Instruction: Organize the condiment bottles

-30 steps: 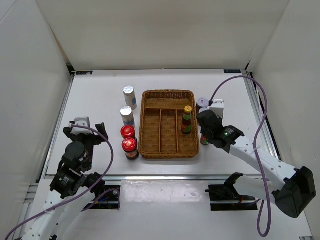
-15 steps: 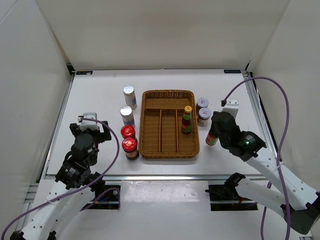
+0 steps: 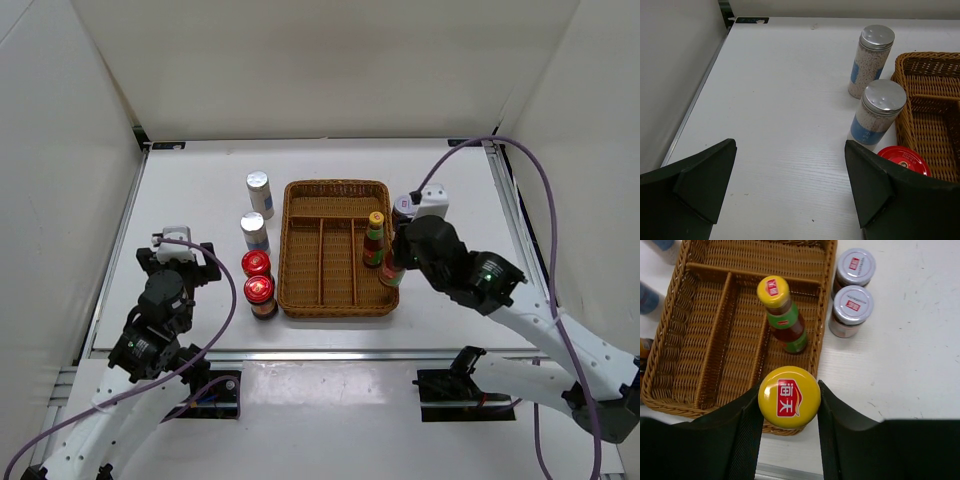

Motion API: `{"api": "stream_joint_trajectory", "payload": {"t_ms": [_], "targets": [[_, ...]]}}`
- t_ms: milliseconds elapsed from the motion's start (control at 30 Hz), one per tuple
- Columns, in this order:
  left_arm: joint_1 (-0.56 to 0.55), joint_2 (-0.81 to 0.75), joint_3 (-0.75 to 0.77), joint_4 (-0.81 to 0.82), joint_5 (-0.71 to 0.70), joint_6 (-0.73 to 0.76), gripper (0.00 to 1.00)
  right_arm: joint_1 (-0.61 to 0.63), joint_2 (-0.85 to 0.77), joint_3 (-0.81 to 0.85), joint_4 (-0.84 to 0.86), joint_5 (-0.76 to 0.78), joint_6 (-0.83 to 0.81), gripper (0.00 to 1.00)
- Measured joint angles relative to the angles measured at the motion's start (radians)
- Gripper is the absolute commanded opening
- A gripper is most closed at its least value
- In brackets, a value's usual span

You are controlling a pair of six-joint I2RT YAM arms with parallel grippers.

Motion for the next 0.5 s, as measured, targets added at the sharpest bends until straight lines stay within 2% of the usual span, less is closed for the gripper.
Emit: {"api": "stream_joint_trajectory", "payload": {"t_ms": [200, 467, 500], "targets": [[0.000, 0.000, 0.000, 0.003, 0.006, 0.002, 1.00, 0.064, 0.080, -0.030, 0.100, 0.009, -0.024, 0.01], [0.000, 0.000, 0.000, 0.003, 0.008, 0.002, 1.00, 0.077, 0.124, -0.186, 0.262, 0.046, -0.029, 0.01], [0.000, 0.001, 0.000, 0.003, 0.008, 0.002, 1.00, 0.077, 0.130, -0.199, 0.269, 0.053, -0.029, 0.03]]}}
